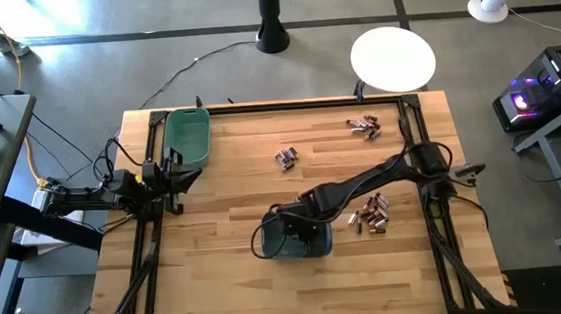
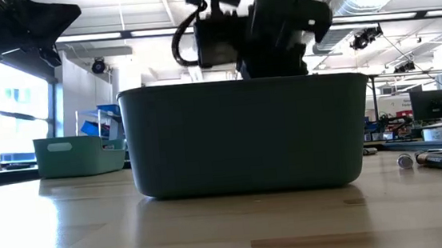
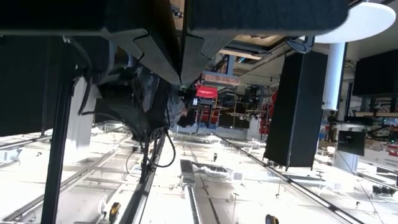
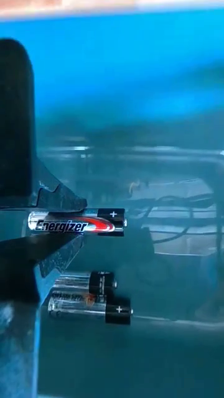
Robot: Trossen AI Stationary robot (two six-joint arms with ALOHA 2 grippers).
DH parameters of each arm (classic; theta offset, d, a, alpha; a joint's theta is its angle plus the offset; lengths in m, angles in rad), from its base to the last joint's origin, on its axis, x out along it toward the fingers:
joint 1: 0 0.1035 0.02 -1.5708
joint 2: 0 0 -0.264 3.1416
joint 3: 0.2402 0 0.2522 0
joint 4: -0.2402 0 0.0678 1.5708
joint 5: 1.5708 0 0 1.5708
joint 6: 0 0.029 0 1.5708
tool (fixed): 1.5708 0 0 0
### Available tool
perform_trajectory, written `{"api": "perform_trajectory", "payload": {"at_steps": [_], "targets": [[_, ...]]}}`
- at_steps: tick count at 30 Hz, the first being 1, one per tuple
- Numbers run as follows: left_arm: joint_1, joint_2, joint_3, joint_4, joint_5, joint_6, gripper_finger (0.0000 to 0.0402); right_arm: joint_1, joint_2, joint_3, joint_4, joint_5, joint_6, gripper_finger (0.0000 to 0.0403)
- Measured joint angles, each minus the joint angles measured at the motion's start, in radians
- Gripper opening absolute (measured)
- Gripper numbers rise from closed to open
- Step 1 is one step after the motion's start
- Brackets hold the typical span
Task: Sort batteries
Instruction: Put the silver battery into the blue bin
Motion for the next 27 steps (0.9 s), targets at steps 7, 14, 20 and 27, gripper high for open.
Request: {"api": "perform_trajectory", "payload": {"at_steps": [7,14,20,27], "targets": [[0.0,0.0,0.0,0.013,0.0,0.0,0.0005,-0.007,0.035,-0.001,-0.001,0.004,-0.041,0.0023],[0.0,0.0,0.0,0.03,0.0,0.0,0.0005,-0.007,0.035,-0.001,0.0,0.055,-0.031,0.0033],[0.0,0.0,0.0,0.03,0.0,0.0,0.0005,-0.009,0.035,-0.001,-0.003,0.096,-0.029,0.0072],[0.0,0.0,0.0,0.029,0.0,0.0,0.0005,-0.017,0.035,-0.001,-0.002,0.105,0.009,0.0132]]}}
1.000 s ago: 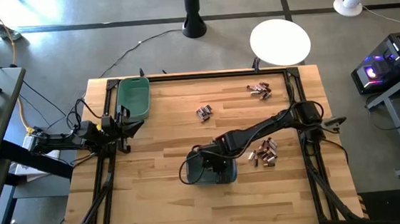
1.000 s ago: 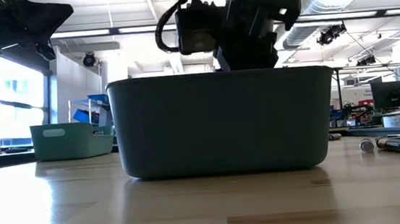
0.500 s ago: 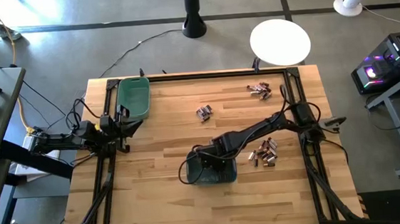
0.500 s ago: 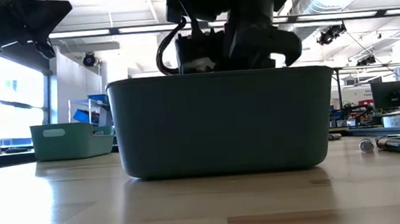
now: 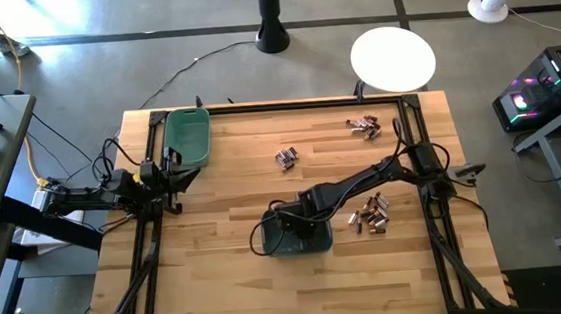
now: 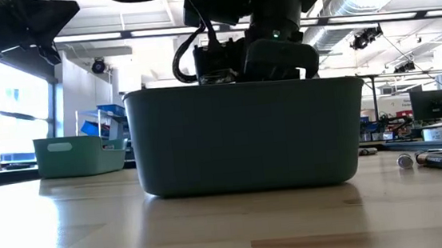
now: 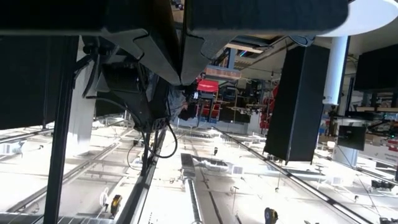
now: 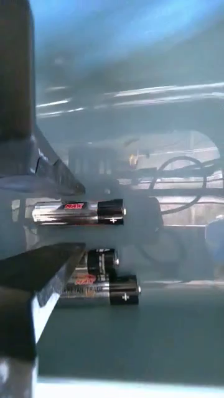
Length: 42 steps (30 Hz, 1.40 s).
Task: Sort batteries
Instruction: Put the silver battery into the blue bin
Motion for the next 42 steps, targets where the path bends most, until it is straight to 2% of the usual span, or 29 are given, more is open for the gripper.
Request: {"api": "perform_trajectory", "payload": {"at_steps": [5,8,14,17,20,23,27,31,35,38,42], "targets": [[0.0,0.0,0.0,0.0,0.0,0.0,0.0005,0.0,0.0,0.032,-0.04,-0.013,-0.016,0.0156],[0.0,0.0,0.0,0.0,0.0,0.0,0.0005,0.003,-0.001,0.098,-0.122,0.035,-0.015,0.0157],[0.0,0.0,0.0,-0.001,0.0,0.0,0.0005,0.037,-0.002,0.27,-0.376,0.249,-0.008,0.0157],[0.0,0.0,0.0,-0.001,0.0,0.0,0.0005,0.073,-0.003,0.344,-0.54,0.367,0.048,0.0158],[0.0,0.0,0.0,-0.013,0.0,0.0,0.0005,0.128,-0.037,0.346,-0.675,0.483,0.14,0.0158],[0.0,0.0,0.0,-0.021,0.006,0.0,0.0005,0.181,-0.114,0.272,-0.747,0.526,0.305,0.0158],[0.0,0.0,0.0,-0.023,0.011,0.0,0.0005,0.243,-0.255,0.08,-0.706,0.497,0.58,0.0158],[0.0,0.0,0.0,-0.021,0.011,0.011,0.0005,0.281,-0.397,-0.154,-0.528,0.427,0.89,0.0158],[0.0,0.0,0.0,-0.016,0.011,0.016,0.0005,0.269,-0.484,-0.365,-0.269,0.355,1.303,0.0158],[0.0,0.0,0.0,-0.012,0.011,0.016,0.0005,0.255,-0.497,-0.472,-0.105,0.314,1.405,0.0158],[0.0,0.0,0.0,-0.006,0.011,0.016,0.0005,0.227,-0.485,-0.537,-0.05,0.28,1.451,0.0158]]}}
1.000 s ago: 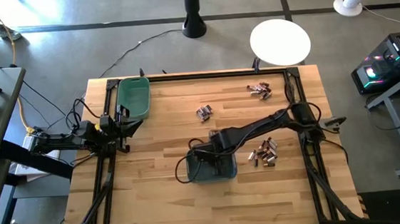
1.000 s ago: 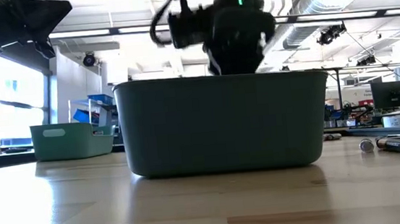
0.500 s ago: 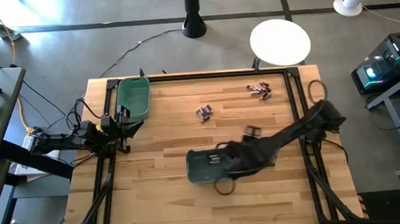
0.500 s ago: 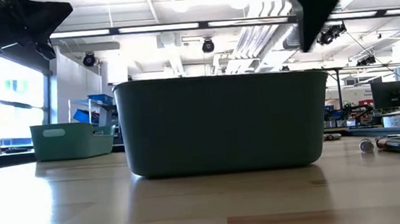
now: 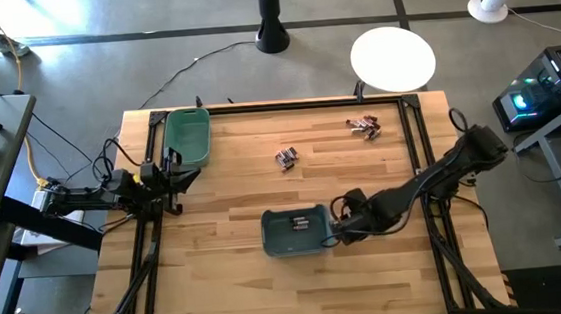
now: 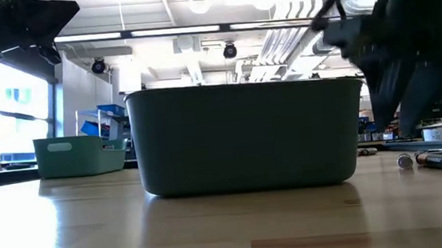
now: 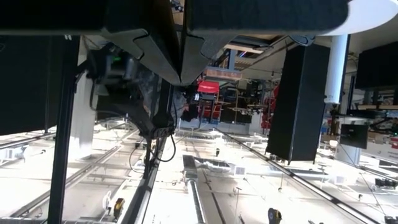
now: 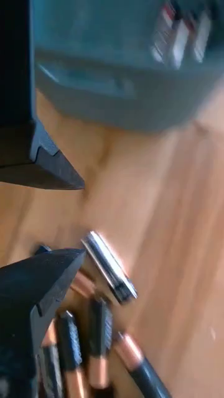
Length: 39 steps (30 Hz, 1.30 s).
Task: Sort batteries
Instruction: Put the silver battery into the blue bin
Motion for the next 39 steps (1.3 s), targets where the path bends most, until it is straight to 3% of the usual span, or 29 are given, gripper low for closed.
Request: {"api": "perform_trajectory", "payload": {"at_steps": [18,30,34,39], "targets": [[0.0,0.0,0.0,-0.001,-0.009,0.0,0.0005,-0.06,0.006,-0.087,0.005,-0.033,0.008,0.0158],[0.0,0.0,0.0,-0.003,-0.008,0.0,0.0005,-0.097,0.084,-0.084,0.095,-0.082,-0.13,0.0157],[0.0,0.0,0.0,-0.003,-0.008,0.0,0.0005,-0.105,0.084,-0.084,0.093,-0.09,-0.19,0.0131],[0.0,0.0,0.0,-0.003,-0.008,0.0,0.0005,-0.105,0.078,-0.084,0.079,-0.078,-0.262,0.0054]]}}
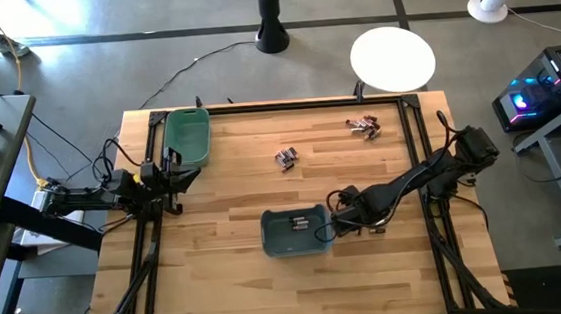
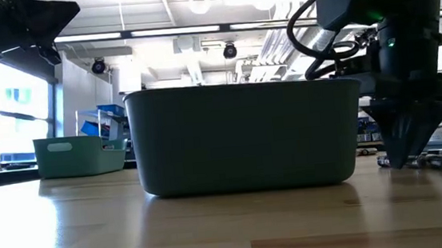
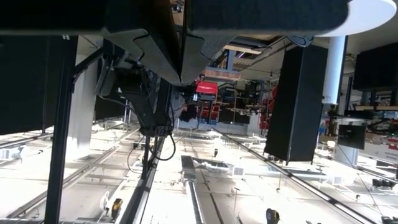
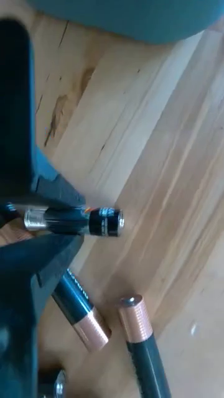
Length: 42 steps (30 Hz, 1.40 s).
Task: Sort batteries
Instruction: Put the silver battery into the blue bin
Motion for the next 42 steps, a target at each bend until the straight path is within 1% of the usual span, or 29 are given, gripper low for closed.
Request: {"api": "perform_trajectory", "payload": {"at_steps": [2,3,5,7,9,11,13,16,17,19,21,22,24,27,31,35,37,42], "targets": [[0.0,0.0,0.0,0.0,0.0,0.0,0.0005,0.0,0.001,0.012,-0.022,0.011,-0.03,0.0024],[0.0,0.0,0.0,0.0,0.0,0.0,0.0005,0.001,0.003,0.021,-0.046,0.031,-0.045,0.0018],[0.0,0.0,0.0,0.0,0.0,0.0,0.0005,-0.001,0.004,0.05,-0.112,0.097,-0.058,0.0019],[0.0,0.0,0.0,0.0,0.0,0.0,0.0005,-0.003,0.0,0.106,-0.217,0.151,-0.058,0.0026],[0.0,0.0,0.0,0.001,0.0,0.0,0.0005,0.001,-0.006,0.181,-0.326,0.193,-0.058,0.0028],[0.0,0.0,0.0,0.001,0.0,0.0,0.0005,0.001,-0.006,0.267,-0.472,0.243,-0.062,0.0024],[0.0,0.0,0.0,0.001,0.0,0.0,0.0005,-0.001,-0.008,0.36,-0.585,0.31,-0.088,0.002],[0.0,0.0,0.0,0.0,0.0,0.0,0.0005,0.0,-0.01,0.485,-0.634,0.401,-0.22,0.002],[0.0,0.0,0.0,-0.001,0.0,0.0,0.0005,-0.003,-0.01,0.517,-0.617,0.407,-0.293,0.0021],[0.0,0.0,0.0,-0.003,0.0,0.0,0.0005,-0.015,-0.011,0.567,-0.508,0.4,-0.467,0.0025],[0.0,0.0,0.0,-0.004,0.0,0.0,0.0005,-0.032,-0.011,0.577,-0.341,0.351,-0.677,0.0025],[0.0,0.0,0.0,-0.005,0.0,0.0,0.0005,-0.04,-0.011,0.571,-0.249,0.306,-0.78,0.0026],[0.0,0.0,0.0,-0.006,0.0,0.0,0.0005,-0.056,-0.001,0.549,-0.081,0.184,-0.959,0.0026],[0.0,0.0,0.0,-0.007,0.001,-0.008,0.0005,-0.082,0.047,0.525,0.064,0.001,-1.104,0.0026],[0.0,0.0,0.0,-0.007,0.001,-0.008,0.0005,-0.118,0.154,0.521,0.134,-0.172,-1.177,0.0026],[0.0,0.0,0.0,-0.007,0.001,-0.008,0.0005,-0.138,0.261,0.522,0.186,-0.311,-1.209,0.0026],[0.0,0.0,0.0,-0.007,0.001,-0.008,0.0005,-0.142,0.293,0.522,0.184,-0.343,-1.223,0.0026],[0.0,0.0,0.0,-0.006,0.001,-0.008,0.0005,-0.147,0.326,0.523,0.169,-0.363,-1.236,0.0026]]}}
